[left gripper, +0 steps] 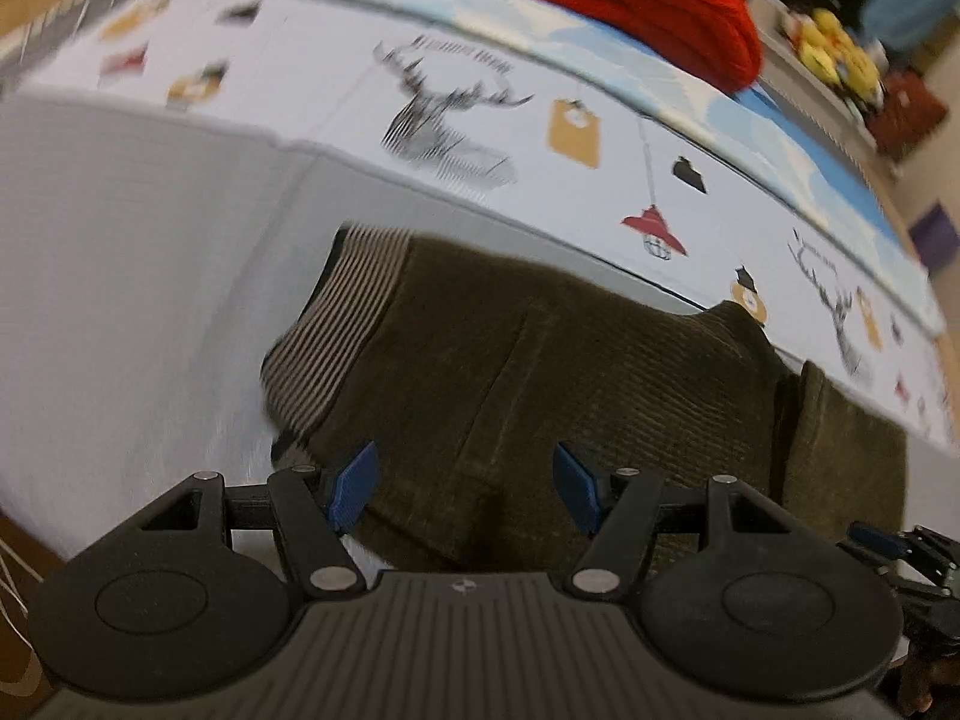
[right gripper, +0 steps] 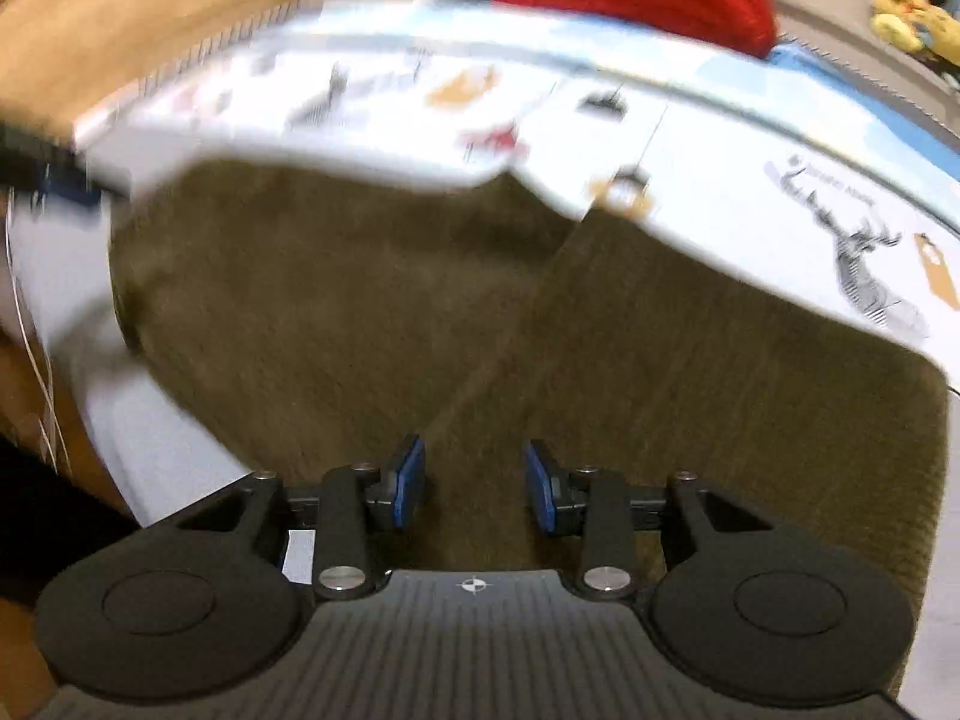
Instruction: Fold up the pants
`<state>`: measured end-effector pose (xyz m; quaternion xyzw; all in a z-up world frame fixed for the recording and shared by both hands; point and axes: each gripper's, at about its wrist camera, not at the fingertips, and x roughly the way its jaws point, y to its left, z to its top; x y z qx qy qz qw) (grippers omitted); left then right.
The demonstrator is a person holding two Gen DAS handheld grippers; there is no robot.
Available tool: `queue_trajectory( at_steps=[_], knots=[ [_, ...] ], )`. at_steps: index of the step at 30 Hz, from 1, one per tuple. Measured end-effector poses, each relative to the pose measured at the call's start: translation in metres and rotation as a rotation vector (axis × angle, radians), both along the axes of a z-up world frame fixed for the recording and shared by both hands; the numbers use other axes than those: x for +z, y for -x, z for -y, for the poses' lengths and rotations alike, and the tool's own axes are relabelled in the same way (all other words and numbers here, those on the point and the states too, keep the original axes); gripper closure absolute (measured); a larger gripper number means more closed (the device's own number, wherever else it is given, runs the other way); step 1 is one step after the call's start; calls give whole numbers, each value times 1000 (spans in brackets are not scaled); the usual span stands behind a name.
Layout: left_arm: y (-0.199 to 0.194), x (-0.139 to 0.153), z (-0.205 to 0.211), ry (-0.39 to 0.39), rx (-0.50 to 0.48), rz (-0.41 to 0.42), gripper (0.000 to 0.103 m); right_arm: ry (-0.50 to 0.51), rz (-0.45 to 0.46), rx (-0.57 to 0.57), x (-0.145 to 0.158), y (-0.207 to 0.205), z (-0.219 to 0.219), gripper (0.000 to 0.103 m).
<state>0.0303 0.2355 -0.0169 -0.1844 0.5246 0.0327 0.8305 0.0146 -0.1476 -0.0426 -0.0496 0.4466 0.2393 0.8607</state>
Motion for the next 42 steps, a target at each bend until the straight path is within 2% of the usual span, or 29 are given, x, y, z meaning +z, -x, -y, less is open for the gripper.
queue_trajectory(
  at_steps=[4, 7, 10, 13, 15, 19, 23, 25, 29, 30, 32, 34, 36, 38, 42],
  knots=[
    [9, -25, -24, 90, 97, -72, 33, -38, 91, -24, 40, -3, 20, 63],
    [12, -41, -40, 128, 176, -107, 33, -52, 132, -47, 53, -3, 35, 61],
    [12, -57, -53, 166, 256, -149, 33, -49, 115, -94, 38, -9, 45, 61],
    [8, -67, -60, 204, 315, -168, 33, -49, 38, -168, 17, -19, 45, 61],
    [4, -69, -60, 214, 322, -170, 33, -85, 27, -174, 13, -19, 41, 61],
    [-5, -74, -56, 195, 315, -178, 30, -33, 30, -152, 7, -17, 35, 61],
    [-9, -73, -52, 172, 330, -174, 29, -35, 26, -149, 7, -16, 35, 61],
    [-9, -71, -50, 153, 336, -171, 36, -22, 28, -144, 6, -15, 33, 61],
    [-11, -64, -45, 110, 339, -159, 59, -16, 27, -136, 5, -14, 32, 61],
    [-12, -57, -42, 84, 329, -145, 67, -15, 28, -136, 5, -14, 33, 61],
    [-15, -38, -28, 2, 276, -82, 75, -19, 30, -143, 6, -14, 34, 61],
    [-18, -14, -5, -100, 196, 4, 77, -27, 34, -153, 7, -14, 37, 61],
    [-20, 5, 17, -164, 128, 82, 79, -35, 35, -164, 8, -14, 40, 61],
    [-22, 24, 40, -183, 62, 164, 80, -48, 38, -180, 9, -13, 45, 61],
    [-23, 57, 100, -163, -105, 311, 82, -66, 50, -217, 12, -9, 62, 61]
  ],
)
